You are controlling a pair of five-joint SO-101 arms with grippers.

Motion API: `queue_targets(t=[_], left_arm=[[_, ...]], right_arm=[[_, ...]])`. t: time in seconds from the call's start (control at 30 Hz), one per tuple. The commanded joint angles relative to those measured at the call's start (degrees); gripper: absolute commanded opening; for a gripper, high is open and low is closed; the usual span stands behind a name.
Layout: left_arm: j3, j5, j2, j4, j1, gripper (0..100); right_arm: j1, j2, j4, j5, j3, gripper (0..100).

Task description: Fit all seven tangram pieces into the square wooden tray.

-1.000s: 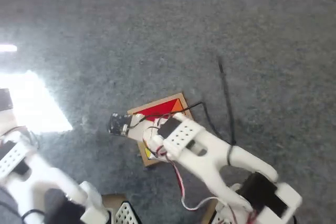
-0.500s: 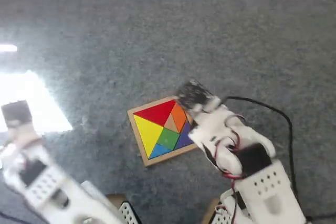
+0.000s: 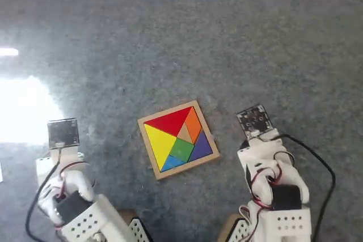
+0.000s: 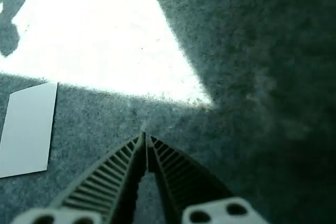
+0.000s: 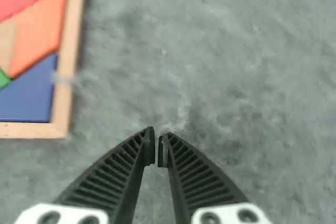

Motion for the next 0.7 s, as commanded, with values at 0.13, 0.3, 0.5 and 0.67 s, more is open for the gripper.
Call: queue_targets(t=[0.13,0.3,0.5,0.67], left_arm=[[-0.4,0.5,1.1,0.7,3.5,1],[-0.4,0.4,0.8,9.4,8.3,1],[-0.4,0.5,0.6,9.1,8.5,1],[-0.4,0.5,0.6,9.1,8.5,1]], right_arm=[[10.9,-10.3,4.6,-0.4,4.0,4.1],[14.9,-9.6,4.5,-0.2,9.9,4.1],[16.4,-9.7,4.5,-0.1,10.4,4.1],[16.3,-9.7,4.5,-0.1,10.4,4.1]])
